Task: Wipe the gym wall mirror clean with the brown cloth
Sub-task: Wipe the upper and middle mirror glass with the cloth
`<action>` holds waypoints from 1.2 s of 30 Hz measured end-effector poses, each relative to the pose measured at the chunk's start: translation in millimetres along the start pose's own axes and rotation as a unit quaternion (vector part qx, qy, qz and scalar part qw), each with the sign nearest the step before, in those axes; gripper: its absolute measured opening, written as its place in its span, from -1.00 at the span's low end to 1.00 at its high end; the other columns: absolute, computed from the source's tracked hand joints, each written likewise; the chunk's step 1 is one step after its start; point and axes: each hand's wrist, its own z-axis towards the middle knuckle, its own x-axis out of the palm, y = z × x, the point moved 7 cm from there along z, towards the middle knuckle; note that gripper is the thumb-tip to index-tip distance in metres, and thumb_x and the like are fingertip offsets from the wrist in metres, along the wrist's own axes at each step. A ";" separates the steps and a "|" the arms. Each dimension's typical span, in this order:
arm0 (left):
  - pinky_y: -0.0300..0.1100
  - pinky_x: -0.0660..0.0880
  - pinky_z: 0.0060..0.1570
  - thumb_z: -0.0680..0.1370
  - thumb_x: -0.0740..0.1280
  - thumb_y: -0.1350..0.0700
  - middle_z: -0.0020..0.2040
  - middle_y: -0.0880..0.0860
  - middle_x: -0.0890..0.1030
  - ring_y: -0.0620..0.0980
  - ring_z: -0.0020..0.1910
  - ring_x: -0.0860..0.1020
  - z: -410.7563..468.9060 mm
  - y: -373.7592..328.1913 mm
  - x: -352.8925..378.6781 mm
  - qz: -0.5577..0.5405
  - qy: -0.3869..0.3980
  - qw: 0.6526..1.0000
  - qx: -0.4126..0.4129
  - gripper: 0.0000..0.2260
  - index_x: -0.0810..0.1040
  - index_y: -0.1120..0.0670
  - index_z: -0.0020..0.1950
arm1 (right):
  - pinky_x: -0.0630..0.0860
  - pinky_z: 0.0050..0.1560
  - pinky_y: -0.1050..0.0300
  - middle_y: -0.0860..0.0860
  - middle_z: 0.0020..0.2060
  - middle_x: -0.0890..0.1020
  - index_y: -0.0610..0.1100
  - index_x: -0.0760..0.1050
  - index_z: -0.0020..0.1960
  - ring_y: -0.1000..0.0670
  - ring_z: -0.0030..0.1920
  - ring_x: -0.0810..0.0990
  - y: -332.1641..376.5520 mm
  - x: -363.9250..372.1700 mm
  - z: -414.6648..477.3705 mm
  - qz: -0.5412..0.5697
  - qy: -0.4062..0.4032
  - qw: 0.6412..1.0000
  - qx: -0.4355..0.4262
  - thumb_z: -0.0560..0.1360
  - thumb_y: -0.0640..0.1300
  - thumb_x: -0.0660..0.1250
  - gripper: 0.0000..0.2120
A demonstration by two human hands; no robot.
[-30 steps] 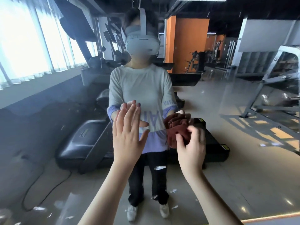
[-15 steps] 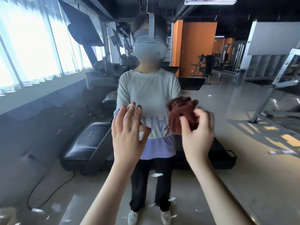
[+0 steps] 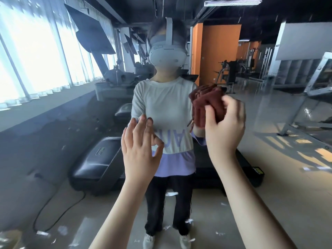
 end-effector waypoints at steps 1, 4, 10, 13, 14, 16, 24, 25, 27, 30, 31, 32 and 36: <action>0.13 0.25 0.42 0.44 0.48 0.03 0.44 0.18 0.42 0.24 0.46 0.30 0.2 -0.5 0.8 0.002 0.002 1.000 -0.004 -0.40 0.46 0.22 0.43 | 0.37 -0.12 0.13 -0.20 -0.01 0.58 -0.25 0.55 0.11 -0.15 -0.02 0.50 3.6 2.6 -5.9 -0.009 0.013 1.000 -0.008 0.45 -0.12 0.36 -0.71; 0.20 0.30 0.40 0.43 0.50 -0.02 0.46 0.17 0.39 0.24 0.47 0.29 -0.7 -2.4 4.0 0.009 0.005 1.000 -0.014 -0.35 0.43 0.21 0.44 | 0.47 -0.14 0.01 -0.15 -0.01 0.59 -0.20 0.57 0.07 -0.19 -0.03 0.52 23.1 17.9 -22.0 -0.038 0.095 0.988 -0.113 0.43 -0.14 0.39 -0.76; 0.26 0.33 0.37 0.38 0.57 0.07 0.46 0.19 0.37 0.26 0.46 0.28 -1.6 -4.7 5.1 0.013 -0.006 1.000 -0.010 -0.30 0.40 0.22 0.45 | 0.37 -0.10 0.04 -0.18 0.01 0.59 -0.21 0.59 0.13 -0.16 0.00 0.45 -23.4 -13.9 -3.3 -0.033 -0.019 0.999 0.024 0.44 -0.16 0.39 -0.72; 0.27 0.32 0.37 0.41 0.51 0.03 0.46 0.17 0.33 0.26 0.46 0.27 -2.0 -7.1 5.2 0.011 -0.007 1.000 -0.009 -0.32 0.38 0.22 0.45 | 0.45 -0.06 -0.03 -0.17 0.06 0.60 -0.20 0.59 0.15 -0.18 0.02 0.42 -14.5 -4.4 -28.6 -0.053 0.033 0.998 -0.031 0.44 -0.19 0.36 -0.71; 0.27 0.31 0.38 0.42 0.49 0.01 0.47 0.16 0.31 0.26 0.47 0.27 -2.2 -7.6 5.4 0.009 -0.006 1.000 -0.010 -0.32 0.36 0.21 0.46 | 0.48 -0.08 -0.05 -0.14 0.06 0.61 -0.18 0.60 0.13 -0.15 0.02 0.41 -8.7 0.5 -36.3 -0.053 0.067 0.994 -0.068 0.43 -0.18 0.36 -0.72; 0.26 0.30 0.39 0.42 0.48 -0.01 0.47 0.15 0.30 0.25 0.47 0.26 -2.4 -7.2 5.6 0.006 -0.004 1.000 -0.010 -0.32 0.35 0.20 0.46 | 0.51 -0.11 -0.03 -0.10 0.01 0.62 -0.15 0.64 0.09 -0.09 0.01 0.44 -8.7 1.7 -36.5 -0.045 0.099 0.989 -0.096 0.42 -0.16 0.39 -0.75; 0.29 0.34 0.36 0.43 0.46 0.00 0.45 0.21 0.39 0.26 0.46 0.29 -2.8 -6.5 6.2 0.004 -0.002 1.000 -0.017 -0.35 0.41 0.23 0.44 | 0.38 -0.08 0.04 -0.17 -0.04 0.60 -0.22 0.60 0.07 -0.24 -0.08 0.54 -29.6 -10.2 -63.7 -0.058 0.051 0.997 0.013 0.35 -0.26 0.42 -0.71; 0.29 0.34 0.36 0.43 0.45 -0.01 0.45 0.21 0.39 0.26 0.46 0.28 -2.9 -6.9 6.0 0.007 -0.001 1.000 -0.015 -0.36 0.40 0.23 0.45 | 0.42 -0.09 0.03 -0.14 -0.06 0.61 -0.20 0.61 0.04 -0.23 -0.09 0.55 -24.1 -4.9 -71.5 -0.056 0.082 0.995 -0.015 0.33 -0.25 0.43 -0.72; 0.28 0.32 0.37 0.44 0.41 -0.03 0.46 0.19 0.37 0.25 0.46 0.27 -2.9 -6.5 6.1 0.006 -0.001 1.000 -0.015 -0.36 0.41 0.23 0.45 | 0.47 -0.13 0.05 -0.10 -0.09 0.61 -0.18 0.62 0.00 -0.18 -0.09 0.57 -26.7 -2.4 -70.4 -0.040 0.110 0.993 -0.021 0.32 -0.21 0.45 -0.75; 0.26 0.29 0.39 0.46 0.39 -0.04 0.46 0.19 0.37 0.24 0.47 0.27 -3.7 -5.1 6.1 -0.002 0.001 1.000 -0.022 -0.38 0.42 0.24 0.44 | 0.40 -0.10 0.09 -0.14 -0.09 0.61 -0.22 0.58 0.02 -0.19 -0.06 0.56 -53.2 -16.6 -58.6 -0.037 0.062 0.996 0.050 0.37 -0.13 0.41 -0.73; 0.24 0.28 0.40 0.47 0.38 -0.05 0.46 0.20 0.38 0.24 0.46 0.27 -4.0 -5.4 6.0 -0.002 0.001 1.000 -0.022 -0.39 0.43 0.24 0.44 | 0.39 -0.10 0.09 -0.17 -0.08 0.60 -0.24 0.56 0.05 -0.22 -0.06 0.56 -61.6 -21.7 -61.0 -0.037 0.044 0.995 0.078 0.39 -0.09 0.37 -0.70; 0.22 0.28 0.40 0.48 0.38 -0.04 0.45 0.21 0.40 0.24 0.46 0.28 -4.7 -6.1 6.0 -0.002 0.000 1.000 -0.022 -0.40 0.43 0.24 0.44 | 0.38 -0.10 0.08 -0.19 -0.07 0.59 -0.25 0.54 0.06 -0.25 -0.07 0.57 -66.5 -24.8 -68.5 -0.036 0.032 0.993 0.103 0.40 -0.06 0.33 -0.67; 0.17 0.36 0.35 0.53 0.43 0.13 0.40 0.20 0.50 0.20 0.42 0.35 -9.2 -17.4 8.3 0.000 -0.011 1.000 0.005 -0.53 0.49 0.22 0.41 | 0.36 -0.16 0.15 -0.15 -0.10 0.58 -0.24 0.54 0.01 -0.22 -0.10 0.59 -55.1 -9.5 -120.2 -0.034 0.113 0.990 0.082 0.35 -0.15 0.37 -0.73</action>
